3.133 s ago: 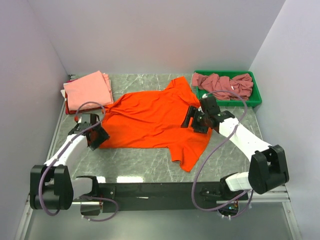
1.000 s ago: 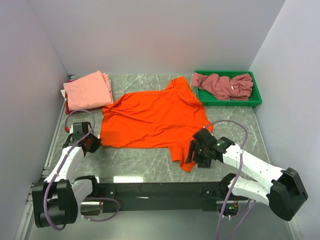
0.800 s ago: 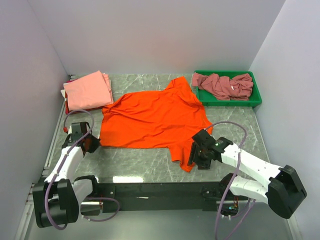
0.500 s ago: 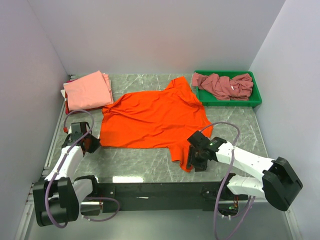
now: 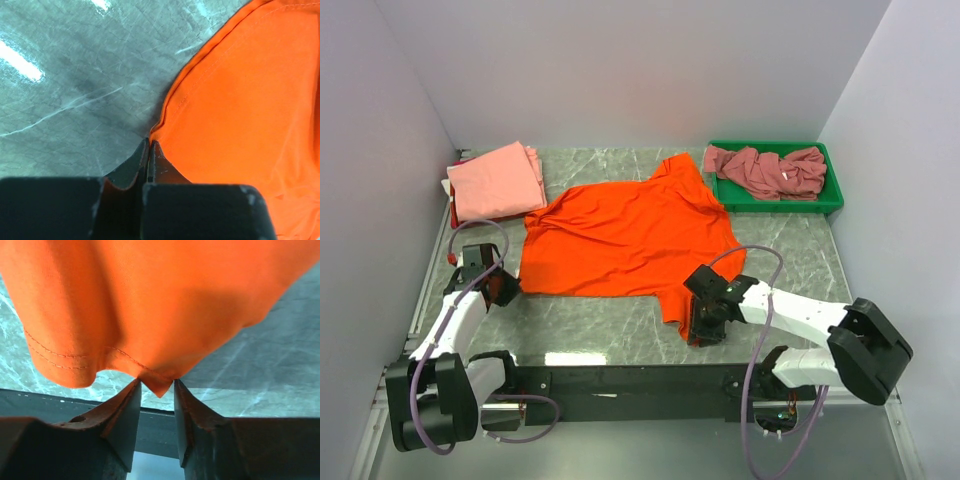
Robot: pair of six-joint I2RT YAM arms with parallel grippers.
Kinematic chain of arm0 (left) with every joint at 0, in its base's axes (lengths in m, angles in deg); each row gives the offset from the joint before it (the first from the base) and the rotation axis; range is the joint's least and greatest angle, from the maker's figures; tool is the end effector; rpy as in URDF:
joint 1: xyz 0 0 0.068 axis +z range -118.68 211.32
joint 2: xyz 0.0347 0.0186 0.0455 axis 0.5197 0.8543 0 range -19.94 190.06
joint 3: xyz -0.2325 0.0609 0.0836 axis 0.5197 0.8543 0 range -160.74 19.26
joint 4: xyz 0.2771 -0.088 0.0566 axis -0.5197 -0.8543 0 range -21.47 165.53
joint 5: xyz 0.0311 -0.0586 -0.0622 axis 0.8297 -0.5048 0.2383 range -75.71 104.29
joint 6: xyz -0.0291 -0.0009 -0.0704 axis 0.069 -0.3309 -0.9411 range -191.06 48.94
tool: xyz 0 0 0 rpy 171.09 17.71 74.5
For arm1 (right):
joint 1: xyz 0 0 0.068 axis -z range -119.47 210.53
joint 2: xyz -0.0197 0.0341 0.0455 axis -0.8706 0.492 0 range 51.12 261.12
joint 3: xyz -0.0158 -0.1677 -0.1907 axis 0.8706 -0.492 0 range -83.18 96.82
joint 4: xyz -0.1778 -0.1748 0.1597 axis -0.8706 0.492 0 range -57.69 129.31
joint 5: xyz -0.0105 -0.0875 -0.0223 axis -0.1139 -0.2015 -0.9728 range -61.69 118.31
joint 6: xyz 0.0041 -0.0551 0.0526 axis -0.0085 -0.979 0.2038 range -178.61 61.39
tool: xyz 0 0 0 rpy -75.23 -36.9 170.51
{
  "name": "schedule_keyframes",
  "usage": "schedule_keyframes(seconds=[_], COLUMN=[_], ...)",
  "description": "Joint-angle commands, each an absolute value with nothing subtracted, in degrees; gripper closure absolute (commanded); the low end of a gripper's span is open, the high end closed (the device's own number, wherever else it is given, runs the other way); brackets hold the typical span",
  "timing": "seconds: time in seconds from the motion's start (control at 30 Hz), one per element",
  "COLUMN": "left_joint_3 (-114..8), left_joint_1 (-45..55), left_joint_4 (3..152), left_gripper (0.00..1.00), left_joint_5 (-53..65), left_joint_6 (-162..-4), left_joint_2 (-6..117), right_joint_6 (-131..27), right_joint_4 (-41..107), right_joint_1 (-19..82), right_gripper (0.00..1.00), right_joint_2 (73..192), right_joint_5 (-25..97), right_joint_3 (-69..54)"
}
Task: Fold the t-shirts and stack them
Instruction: Flatten the tshirt out
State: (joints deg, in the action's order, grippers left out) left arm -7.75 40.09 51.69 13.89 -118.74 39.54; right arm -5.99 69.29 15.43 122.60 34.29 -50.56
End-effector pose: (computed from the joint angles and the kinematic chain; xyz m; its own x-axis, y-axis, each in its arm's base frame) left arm 0.2397 0.0366 0.1086 -0.4436 -0.8166 -0.3692 -0.7082 0.5719 -0.4141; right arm 0.1597 0.1698 0.0817 -0.9896 0.1266 -0.0683 0.1053 0.9610 0.2557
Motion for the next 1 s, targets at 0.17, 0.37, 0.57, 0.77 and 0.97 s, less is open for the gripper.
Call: schedule_keyframes(seconds=[0.17,0.37,0.57,0.77,0.97], left_joint_3=[-10.5,-15.1,-18.4,-19.9,-22.0], left_joint_1=[40.3,40.3,40.4,40.3,40.3], left_joint_4=[51.3,44.8,36.9,27.5,19.4], left_gripper=[0.99,0.99,0.99,0.99,0.99], left_joint_5=[13.9,14.1,13.0,13.3,16.0], left_joint_6=[-118.5,-119.8,-121.9,-122.2,-122.0], left_joint_2=[38.7,33.7,27.3,22.5,15.2], right_joint_6=[-6.0,-5.3,-3.6,-1.3,1.5], right_joint_4=[69.7,77.0,85.2,91.4,95.4], right_joint_1=[13.3,11.5,10.0,8.8,6.9], right_gripper=[1.00,1.00,1.00,1.00,1.00], right_joint_2=[126.6,121.4,114.2,109.1,105.9], right_joint_5=[30.8,31.4,31.9,31.9,32.0], right_joint_3=[-50.3,-50.0,-49.6,-48.0,-47.1])
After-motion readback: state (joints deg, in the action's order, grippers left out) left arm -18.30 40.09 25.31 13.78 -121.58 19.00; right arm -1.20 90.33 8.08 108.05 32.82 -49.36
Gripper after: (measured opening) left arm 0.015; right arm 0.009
